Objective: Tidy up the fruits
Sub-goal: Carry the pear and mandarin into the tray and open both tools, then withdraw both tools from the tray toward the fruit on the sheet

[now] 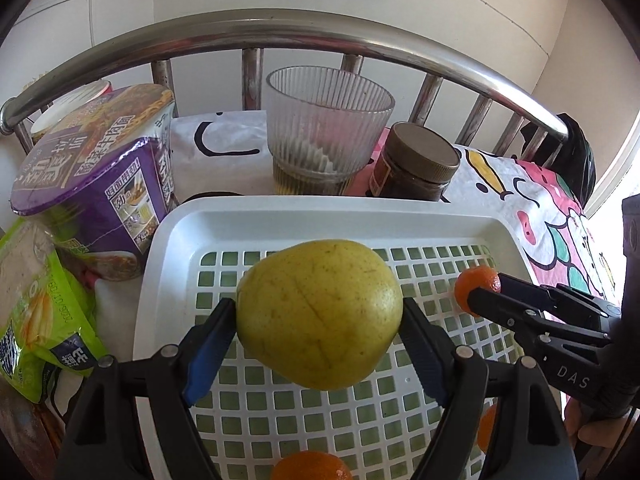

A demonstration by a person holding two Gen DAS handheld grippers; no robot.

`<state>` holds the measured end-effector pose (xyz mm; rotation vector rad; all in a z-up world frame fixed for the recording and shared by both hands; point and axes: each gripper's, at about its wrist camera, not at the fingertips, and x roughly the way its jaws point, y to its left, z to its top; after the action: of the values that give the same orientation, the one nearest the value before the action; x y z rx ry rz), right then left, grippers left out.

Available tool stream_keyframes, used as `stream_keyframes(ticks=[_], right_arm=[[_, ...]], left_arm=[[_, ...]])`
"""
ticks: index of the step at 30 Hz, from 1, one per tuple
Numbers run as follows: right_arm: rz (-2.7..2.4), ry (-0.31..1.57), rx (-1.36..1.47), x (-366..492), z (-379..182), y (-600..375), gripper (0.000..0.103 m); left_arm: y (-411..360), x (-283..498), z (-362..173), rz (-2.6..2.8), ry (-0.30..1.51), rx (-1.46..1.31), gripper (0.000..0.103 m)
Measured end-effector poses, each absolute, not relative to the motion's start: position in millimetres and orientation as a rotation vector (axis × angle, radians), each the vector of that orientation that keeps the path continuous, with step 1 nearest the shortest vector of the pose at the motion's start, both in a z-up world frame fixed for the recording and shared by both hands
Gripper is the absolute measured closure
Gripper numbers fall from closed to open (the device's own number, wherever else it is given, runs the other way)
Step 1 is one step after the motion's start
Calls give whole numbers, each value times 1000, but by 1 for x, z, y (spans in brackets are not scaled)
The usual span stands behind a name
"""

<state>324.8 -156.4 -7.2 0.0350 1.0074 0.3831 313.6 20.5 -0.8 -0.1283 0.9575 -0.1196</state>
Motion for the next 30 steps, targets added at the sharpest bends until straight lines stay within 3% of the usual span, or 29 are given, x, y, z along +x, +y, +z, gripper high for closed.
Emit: stream_keyframes(ticks=[1, 3, 6, 16, 30], right_arm=[[387, 1016, 38, 324, -7, -156, 44], [365, 976, 48, 315, -1, -160, 27], [367, 885, 64, 293, 20, -170, 17], [391, 622, 145, 195, 98, -200, 1], [430, 430, 153, 85, 130, -214, 0]], left_arm=[[21, 312, 3, -126, 943, -136, 20], [25, 304, 16, -122, 898, -143, 14], [31, 284, 42, -114, 805, -150, 0], [41, 197, 107, -145, 615, -181, 0], [38, 71, 139, -176, 457, -124, 0]])
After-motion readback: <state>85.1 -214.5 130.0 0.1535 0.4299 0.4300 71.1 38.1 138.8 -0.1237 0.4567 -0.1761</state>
